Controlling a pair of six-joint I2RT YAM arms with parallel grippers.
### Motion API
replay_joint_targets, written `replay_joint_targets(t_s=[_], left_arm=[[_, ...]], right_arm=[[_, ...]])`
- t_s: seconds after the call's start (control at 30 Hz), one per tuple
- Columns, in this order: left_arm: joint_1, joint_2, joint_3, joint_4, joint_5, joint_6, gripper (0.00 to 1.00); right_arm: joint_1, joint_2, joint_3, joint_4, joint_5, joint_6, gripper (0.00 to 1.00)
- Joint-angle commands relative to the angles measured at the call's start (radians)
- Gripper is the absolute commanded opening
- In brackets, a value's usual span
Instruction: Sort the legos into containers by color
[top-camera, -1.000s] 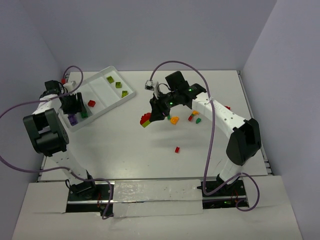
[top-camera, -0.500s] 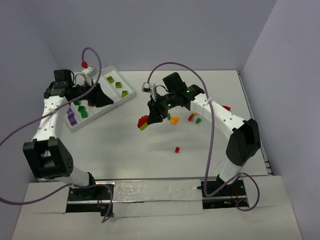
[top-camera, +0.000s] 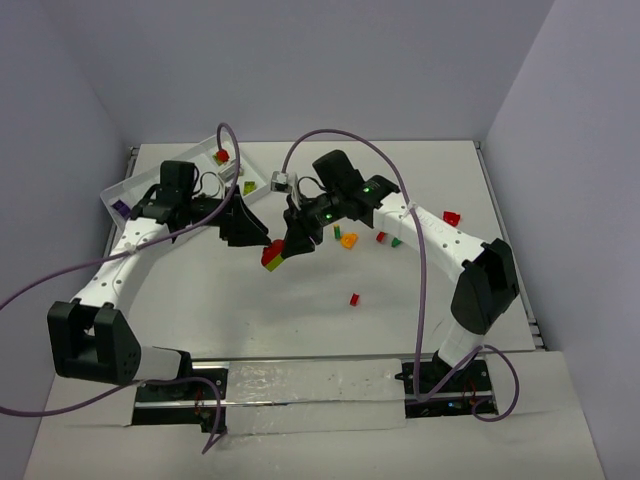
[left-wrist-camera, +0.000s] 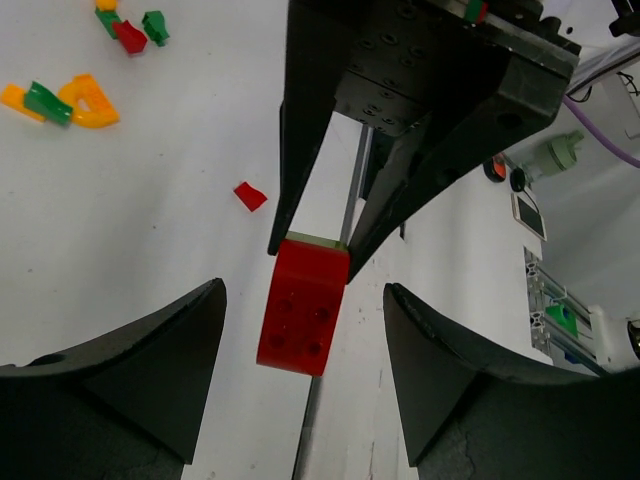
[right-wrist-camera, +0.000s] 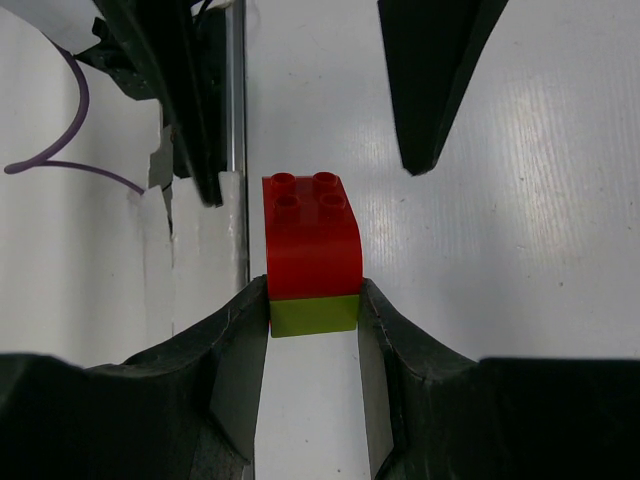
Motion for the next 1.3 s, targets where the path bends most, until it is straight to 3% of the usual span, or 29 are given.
replay_joint_targets(t_s=[0.0, 0.33, 0.83, 1.17, 1.27], left_arm=[[-0.022, -0.061, -0.028, 0.082, 0.051, -0.028, 0.74], [-0.038, -0.063, -0.055, 0.074, 0.032, -0.003, 0.72], [-0.047, -0.058, -0.080, 0.067, 0.001, 0.023, 0.56], [-0.047, -0.060, -0.080, 0.059, -0.010, 0.040, 0.36], [-0.047, -0.054, -0.067, 0.045, -0.005, 0.052, 0.17]], right_arm=[[0.006, -0.044, 0.036, 0.052, -0.040, 0.027, 0.00], [0.006, -0.058, 0.037, 0.047, -0.050, 0.028, 0.00], [-0.011, -0.055, 0.047, 0.056, -0.069, 0.057, 0.00], [-0.023, -0.050, 0.050, 0.067, -0.085, 0.076, 0.00], [-0.024, -0.047, 0.046, 0.064, -0.083, 0.076, 0.00]])
